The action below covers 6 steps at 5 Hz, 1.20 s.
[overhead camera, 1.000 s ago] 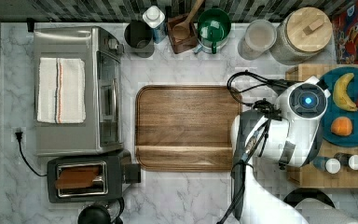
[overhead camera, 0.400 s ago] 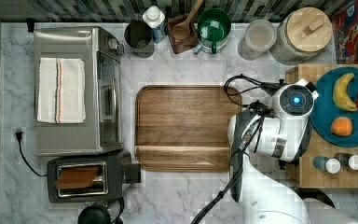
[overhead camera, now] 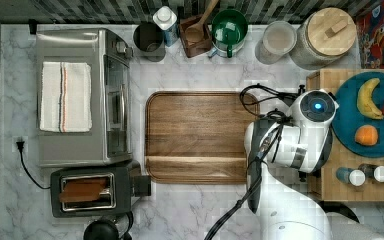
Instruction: Open the drawer.
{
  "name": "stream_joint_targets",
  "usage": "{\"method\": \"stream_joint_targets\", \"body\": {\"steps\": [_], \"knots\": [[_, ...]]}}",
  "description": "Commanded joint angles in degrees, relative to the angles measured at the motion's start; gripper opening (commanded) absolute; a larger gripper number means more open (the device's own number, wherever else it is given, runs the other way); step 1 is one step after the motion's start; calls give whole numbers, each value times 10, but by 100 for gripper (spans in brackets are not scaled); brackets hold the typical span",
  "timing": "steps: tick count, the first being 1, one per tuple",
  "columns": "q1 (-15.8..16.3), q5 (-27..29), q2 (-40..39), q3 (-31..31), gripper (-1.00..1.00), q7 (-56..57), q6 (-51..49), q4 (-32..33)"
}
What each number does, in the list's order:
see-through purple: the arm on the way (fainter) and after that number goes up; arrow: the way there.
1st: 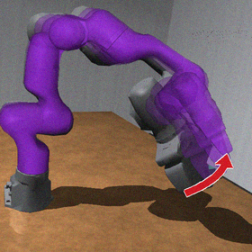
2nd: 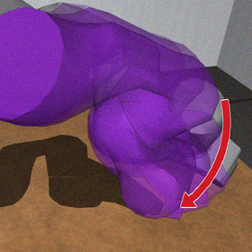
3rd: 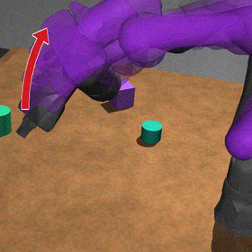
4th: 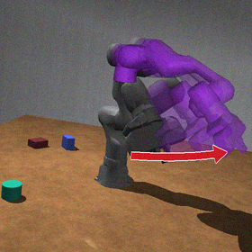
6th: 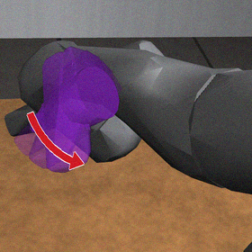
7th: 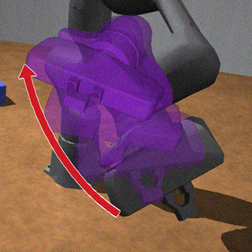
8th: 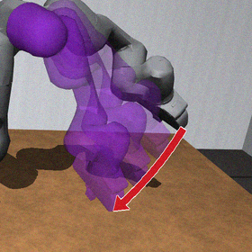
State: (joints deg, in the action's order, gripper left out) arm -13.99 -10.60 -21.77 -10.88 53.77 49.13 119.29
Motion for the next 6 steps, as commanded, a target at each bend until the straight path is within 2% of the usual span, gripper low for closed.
{"method": "stream_joint_targets", "body": {"steps": [1, 3, 4, 6], "knots": [[21, 78, 14, 49, 100, -3, -34, -22], [62, 84, 19, 70, 100, -41, 28, 31], [94, 80, 47, 84, 100, -90, 42, 76], [128, 65, 72, 108, 100, -159, 46, 107]]}}
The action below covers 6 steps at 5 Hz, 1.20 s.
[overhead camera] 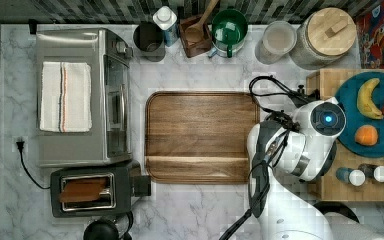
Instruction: Open the drawer.
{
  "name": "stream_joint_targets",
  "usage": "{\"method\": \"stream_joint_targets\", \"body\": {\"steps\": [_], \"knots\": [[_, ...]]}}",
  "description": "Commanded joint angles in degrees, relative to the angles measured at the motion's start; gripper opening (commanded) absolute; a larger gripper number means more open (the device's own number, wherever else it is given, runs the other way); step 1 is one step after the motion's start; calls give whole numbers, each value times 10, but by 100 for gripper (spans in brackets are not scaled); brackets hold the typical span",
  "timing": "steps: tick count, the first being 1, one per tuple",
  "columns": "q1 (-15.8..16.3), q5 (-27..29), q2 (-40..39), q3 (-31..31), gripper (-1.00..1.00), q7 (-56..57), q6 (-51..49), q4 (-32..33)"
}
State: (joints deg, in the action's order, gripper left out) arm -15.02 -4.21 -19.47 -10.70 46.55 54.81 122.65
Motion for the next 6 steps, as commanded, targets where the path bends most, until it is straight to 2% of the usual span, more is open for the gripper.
{"method": "stream_joint_targets", "body": {"steps": [1, 3, 6], "knots": [[151, -4, 44, 111, 100, -121, -2, 74], [161, -8, 41, 121, 100, -138, 14, 72], [174, 18, 39, 125, 100, -158, -2, 59]]}}
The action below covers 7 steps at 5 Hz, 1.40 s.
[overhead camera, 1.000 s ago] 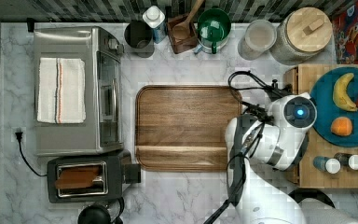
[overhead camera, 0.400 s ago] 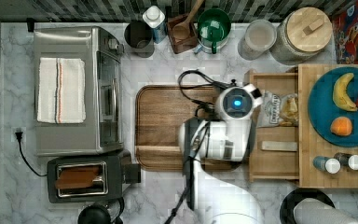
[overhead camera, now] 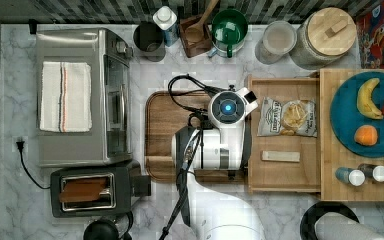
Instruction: Open the drawer.
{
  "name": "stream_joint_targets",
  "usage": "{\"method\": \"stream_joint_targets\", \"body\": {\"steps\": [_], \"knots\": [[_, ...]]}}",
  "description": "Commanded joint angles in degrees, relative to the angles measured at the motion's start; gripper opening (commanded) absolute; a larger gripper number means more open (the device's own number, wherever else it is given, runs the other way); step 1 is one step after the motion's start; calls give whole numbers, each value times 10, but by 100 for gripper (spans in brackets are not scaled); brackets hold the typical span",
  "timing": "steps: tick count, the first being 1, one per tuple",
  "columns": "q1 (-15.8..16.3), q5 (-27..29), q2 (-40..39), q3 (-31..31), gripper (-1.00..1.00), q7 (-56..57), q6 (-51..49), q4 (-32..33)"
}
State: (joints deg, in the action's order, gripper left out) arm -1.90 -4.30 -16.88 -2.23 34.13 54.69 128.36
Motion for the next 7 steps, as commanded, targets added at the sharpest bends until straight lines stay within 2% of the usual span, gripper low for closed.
{"method": "stream_joint_targets", "body": {"steps": [1, 6, 7], "knots": [[44, 20, 14, 39, 100, -34, -1, 2], [46, 20, 14, 37, 100, -33, -1, 2], [60, 27, 14, 24, 100, -29, -1, 2]]}}
